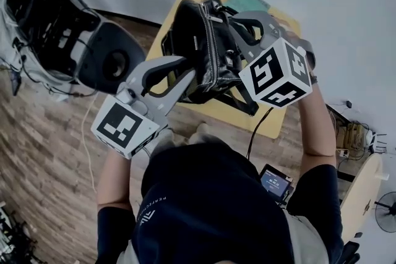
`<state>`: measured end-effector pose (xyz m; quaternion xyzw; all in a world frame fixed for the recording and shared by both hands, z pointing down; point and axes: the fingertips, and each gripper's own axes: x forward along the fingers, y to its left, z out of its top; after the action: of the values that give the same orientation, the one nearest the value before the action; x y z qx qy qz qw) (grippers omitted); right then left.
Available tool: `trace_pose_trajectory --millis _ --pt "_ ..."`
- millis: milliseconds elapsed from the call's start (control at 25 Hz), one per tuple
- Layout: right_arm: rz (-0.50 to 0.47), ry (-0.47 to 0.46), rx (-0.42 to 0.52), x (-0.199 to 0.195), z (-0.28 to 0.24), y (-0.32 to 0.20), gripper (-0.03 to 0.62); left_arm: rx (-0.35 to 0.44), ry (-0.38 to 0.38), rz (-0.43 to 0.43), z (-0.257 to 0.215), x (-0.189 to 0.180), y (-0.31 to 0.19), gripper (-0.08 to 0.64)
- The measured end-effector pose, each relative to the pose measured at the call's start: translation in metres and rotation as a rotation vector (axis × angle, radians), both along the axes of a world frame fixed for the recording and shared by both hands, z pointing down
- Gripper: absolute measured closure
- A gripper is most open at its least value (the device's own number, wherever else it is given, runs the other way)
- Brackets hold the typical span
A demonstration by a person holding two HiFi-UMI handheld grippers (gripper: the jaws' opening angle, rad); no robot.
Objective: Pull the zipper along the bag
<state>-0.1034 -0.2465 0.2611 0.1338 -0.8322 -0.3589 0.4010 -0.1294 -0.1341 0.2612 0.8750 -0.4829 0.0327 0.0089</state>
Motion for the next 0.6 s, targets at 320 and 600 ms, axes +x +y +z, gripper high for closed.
trace_pose_trajectory --millis 320,600 --pt "0.125 -0.162 -0.078 0.024 -0.005 0.002 0.588 -0.017 0.093 -0.166 -0.004 -0.037 -0.012 0.462" --pt "0.211 -0.311 -0.139 0.038 -0.005 0.006 0.588 -0.055 0.081 -0.256 0.008 -0.049 -0.022 0.556"
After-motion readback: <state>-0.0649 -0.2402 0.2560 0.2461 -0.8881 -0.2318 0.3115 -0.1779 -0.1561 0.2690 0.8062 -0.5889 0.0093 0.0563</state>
